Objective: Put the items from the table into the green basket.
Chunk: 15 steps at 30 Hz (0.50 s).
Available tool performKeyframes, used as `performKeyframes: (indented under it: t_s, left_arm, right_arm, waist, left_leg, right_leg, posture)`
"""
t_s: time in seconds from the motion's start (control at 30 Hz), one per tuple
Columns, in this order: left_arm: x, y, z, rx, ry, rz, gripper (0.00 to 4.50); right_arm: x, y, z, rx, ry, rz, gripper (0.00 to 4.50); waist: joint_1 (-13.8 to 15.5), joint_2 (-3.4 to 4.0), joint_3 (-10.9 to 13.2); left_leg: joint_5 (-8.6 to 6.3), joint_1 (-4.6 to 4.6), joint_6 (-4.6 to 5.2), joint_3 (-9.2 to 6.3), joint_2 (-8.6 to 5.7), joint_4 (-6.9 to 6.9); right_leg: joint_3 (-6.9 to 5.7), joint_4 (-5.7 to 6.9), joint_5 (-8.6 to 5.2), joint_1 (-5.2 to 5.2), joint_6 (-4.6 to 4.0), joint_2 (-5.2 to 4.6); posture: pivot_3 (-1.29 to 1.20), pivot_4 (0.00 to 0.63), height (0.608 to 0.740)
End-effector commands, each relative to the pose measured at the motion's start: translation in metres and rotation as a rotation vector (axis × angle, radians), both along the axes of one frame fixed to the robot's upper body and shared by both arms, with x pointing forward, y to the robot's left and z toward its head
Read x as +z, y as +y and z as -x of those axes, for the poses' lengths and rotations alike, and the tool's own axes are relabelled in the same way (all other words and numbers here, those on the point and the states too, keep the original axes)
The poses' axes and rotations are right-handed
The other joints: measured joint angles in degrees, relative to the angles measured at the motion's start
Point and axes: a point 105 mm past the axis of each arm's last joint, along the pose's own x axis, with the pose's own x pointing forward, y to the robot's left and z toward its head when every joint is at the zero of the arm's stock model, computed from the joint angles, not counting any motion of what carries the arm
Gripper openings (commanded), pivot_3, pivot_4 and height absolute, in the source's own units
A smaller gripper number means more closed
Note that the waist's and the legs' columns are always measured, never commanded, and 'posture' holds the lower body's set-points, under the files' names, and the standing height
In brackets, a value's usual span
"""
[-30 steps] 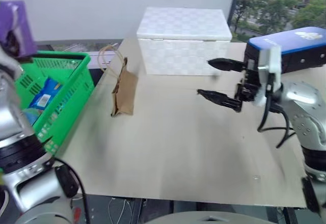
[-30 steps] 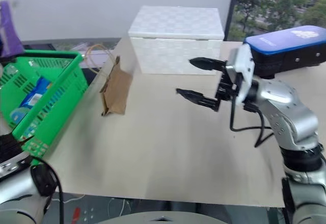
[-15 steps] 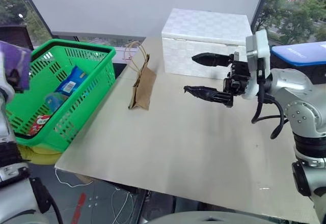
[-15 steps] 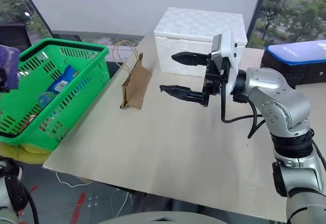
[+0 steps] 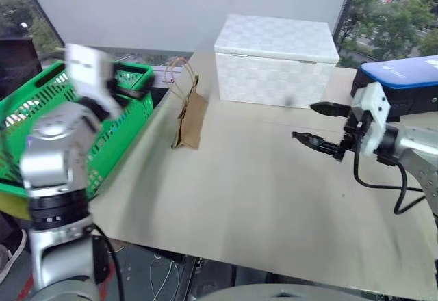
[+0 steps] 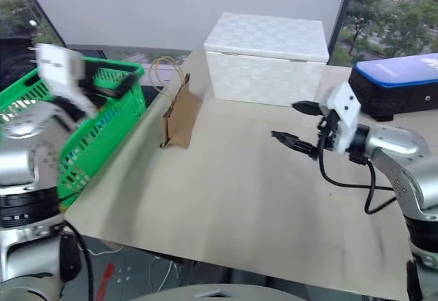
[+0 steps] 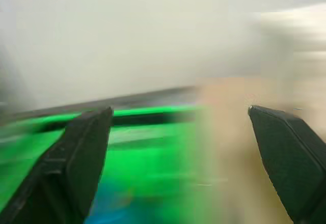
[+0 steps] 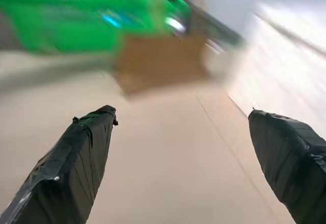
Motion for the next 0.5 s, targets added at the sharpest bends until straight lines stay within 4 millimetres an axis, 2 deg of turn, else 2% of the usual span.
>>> performKeyframes:
  t_s: [0.03, 0.07, 0.1, 0.17, 0.27, 0.3, 0.43, 0.5]
  left_arm:
    - [-0.019, -0.054, 0.019, -0.236, 0.094, 0.034, 4.41]
    - [-0.032, -0.064, 0.027, -0.284, 0.143, 0.05, 4.41]
    - [-0.043, -0.068, 0.032, -0.307, 0.18, 0.052, 4.41]
    - [-0.059, -0.07, 0.042, -0.329, 0.243, 0.051, 4.41]
    - [-0.075, -0.067, 0.058, -0.332, 0.308, 0.063, 4.41]
    - [-0.081, -0.066, 0.065, -0.334, 0.334, 0.063, 4.41]
    - [-0.099, -0.063, 0.084, -0.33, 0.395, 0.046, 4.41]
    - [-0.104, -0.059, 0.088, -0.309, 0.407, 0.051, 4.41]
  right_arm:
    - [0.002, -0.037, 0.001, -0.13, -0.055, 0.044, 4.5]
    - [-0.003, -0.046, 0.002, -0.161, -0.042, 0.049, 4.5]
    - [-0.007, -0.053, 0.003, -0.182, -0.035, 0.051, 4.5]
    - [-0.012, -0.061, 0.005, -0.202, -0.027, 0.061, 4.5]
    - [-0.017, -0.07, 0.006, -0.222, -0.009, 0.057, 4.5]
    - [-0.019, -0.073, 0.007, -0.231, 0.0, 0.054, 4.5]
    - [-0.028, -0.082, 0.009, -0.264, 0.021, 0.062, 4.5]
    - [-0.03, -0.086, 0.009, -0.274, 0.023, 0.065, 4.5]
  waist:
    - [-1.1, 0.08, 0.0]
    - [-3.3, 0.18, -0.1]
    - [-3.7, 0.22, -0.1]
    - [-5.2, 0.43, -0.2]
    - [-9.0, 0.78, 0.3]
    - [-9.2, 0.83, 0.4]
    - [-10.0, 1.08, 0.8]
    - [-10.1, 1.2, 0.9]
  left_leg:
    - [0.0, 0.0, 0.0, 0.02, 0.01, 0.0]
    - [0.0, 0.05, 0.01, 0.07, 0.03, -0.02]
    - [-0.01, 0.21, 0.05, 0.31, 0.23, -0.08]
    - [-0.14, 0.48, 0.28, 0.48, 0.29, -0.16]
    - [-0.18, 0.76, 0.37, 0.9, 0.56, -0.12]
    - [-0.19, 1.26, 0.37, 0.95, 0.64, -0.13]
    - [-0.19, 2.03, 0.37, 1.16, 0.92, -0.21]
    - [-0.19, 2.36, 0.37, 1.2, 0.99, -0.3]
  right_leg:
    - [0.02, -0.01, 0.0, 0.0, 0.0, 0.02]
    - [0.08, 0.02, 0.0, 0.0, 0.0, 0.07]
    - [0.22, 0.0, -0.01, 0.01, -0.01, 0.28]
    - [0.34, 0.03, -0.02, 0.24, -0.03, 0.29]
    - [0.69, -0.09, -0.06, 0.66, -0.02, 0.59]
    - [0.74, -0.11, -0.08, 1.03, -0.01, 0.66]
    - [1.14, -0.18, -0.22, 1.78, 0.01, 1.21]
    - [1.21, -0.17, -0.34, 2.04, 0.04, 1.37]
  posture:
    - [0.02, 0.003, 0.74]
    - [-0.01, 0.006, 0.74]
    - [-0.02, 0.009, 0.74]
    - [-0.03, 0.012, 0.74]
    - [-0.05, 0.019, 0.74]
    - [-0.04, 0.024, 0.74]
    - [-0.04, 0.027, 0.74]
    - [-0.03, 0.026, 0.74]
